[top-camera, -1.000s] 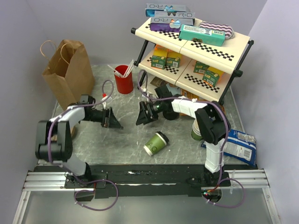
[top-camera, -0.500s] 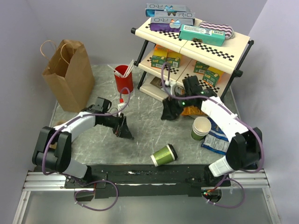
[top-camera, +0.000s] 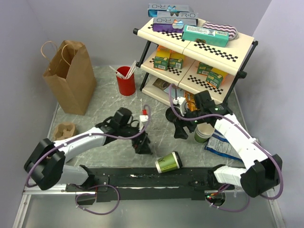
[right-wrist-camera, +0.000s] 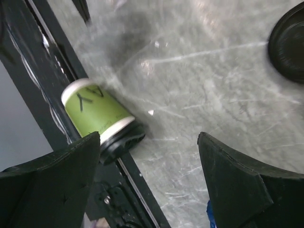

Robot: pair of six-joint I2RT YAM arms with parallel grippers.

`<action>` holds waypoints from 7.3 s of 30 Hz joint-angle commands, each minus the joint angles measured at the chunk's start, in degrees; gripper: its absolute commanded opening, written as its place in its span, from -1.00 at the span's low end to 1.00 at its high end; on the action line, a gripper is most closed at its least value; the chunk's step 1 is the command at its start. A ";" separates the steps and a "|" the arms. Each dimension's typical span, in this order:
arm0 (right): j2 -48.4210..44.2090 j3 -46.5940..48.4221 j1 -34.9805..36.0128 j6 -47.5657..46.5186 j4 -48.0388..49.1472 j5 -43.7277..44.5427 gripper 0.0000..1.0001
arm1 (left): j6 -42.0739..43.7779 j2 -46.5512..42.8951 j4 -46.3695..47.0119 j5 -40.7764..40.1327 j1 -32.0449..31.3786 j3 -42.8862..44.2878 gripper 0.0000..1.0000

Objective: Pack the takeout coffee

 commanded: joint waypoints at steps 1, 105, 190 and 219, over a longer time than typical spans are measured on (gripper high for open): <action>-1.69 6.81 -1.69 6.69 2.44 1.60 0.82 | 4.18 3.84 1.89 -11.04 -7.12 7.85 0.94; 16.51 33.99 -2.49 19.18 2.96 -4.92 0.99 | 8.93 5.88 53.81 -28.90 -4.41 -5.84 0.33; 45.34 36.01 6.21 23.50 4.64 5.47 0.82 | 15.69 2.64 54.53 -21.87 -1.69 -23.69 0.99; 30.24 36.38 1.11 17.61 1.21 -11.65 0.92 | -2.30 -23.48 8.39 -26.88 5.86 -0.58 0.99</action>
